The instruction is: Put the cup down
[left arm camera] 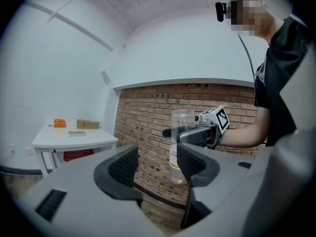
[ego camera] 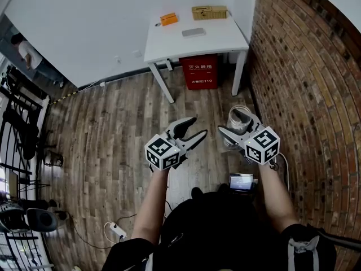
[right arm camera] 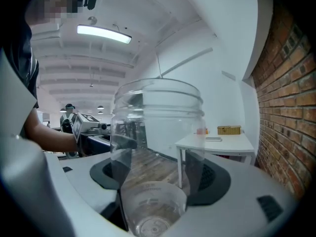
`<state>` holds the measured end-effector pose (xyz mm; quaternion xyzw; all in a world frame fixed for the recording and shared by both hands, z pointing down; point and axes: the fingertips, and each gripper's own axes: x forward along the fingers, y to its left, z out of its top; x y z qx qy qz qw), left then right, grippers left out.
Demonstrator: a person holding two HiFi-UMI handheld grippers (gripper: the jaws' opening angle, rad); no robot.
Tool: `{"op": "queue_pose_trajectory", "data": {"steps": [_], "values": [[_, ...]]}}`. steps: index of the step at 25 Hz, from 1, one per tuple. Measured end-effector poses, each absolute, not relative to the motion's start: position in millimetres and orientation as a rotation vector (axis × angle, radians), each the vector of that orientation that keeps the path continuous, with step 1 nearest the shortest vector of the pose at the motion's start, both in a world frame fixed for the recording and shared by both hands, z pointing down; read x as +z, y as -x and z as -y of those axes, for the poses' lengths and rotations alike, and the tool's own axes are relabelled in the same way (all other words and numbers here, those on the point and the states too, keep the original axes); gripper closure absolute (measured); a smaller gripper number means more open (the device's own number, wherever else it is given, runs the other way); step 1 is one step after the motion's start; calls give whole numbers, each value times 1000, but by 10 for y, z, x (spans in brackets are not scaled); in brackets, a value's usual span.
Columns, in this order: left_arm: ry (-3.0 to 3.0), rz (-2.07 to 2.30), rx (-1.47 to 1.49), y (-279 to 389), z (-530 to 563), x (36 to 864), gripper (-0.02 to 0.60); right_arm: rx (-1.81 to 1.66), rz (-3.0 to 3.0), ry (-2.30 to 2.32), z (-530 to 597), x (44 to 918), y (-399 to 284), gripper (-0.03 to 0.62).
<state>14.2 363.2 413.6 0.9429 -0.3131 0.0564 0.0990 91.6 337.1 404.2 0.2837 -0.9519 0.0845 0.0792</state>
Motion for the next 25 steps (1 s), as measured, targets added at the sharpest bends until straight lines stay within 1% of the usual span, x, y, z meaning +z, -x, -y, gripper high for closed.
{"op": "queue_pose_trajectory", "data": {"steps": [14,25], "values": [[-2787,913,198,-228,-3642,4201,333,289,2848,-850,-3361,4075,-995,241],[-2782,884,219,-443,-3628,4262,334,310,2855,-860,-3342,4096,-1165,241]]}}
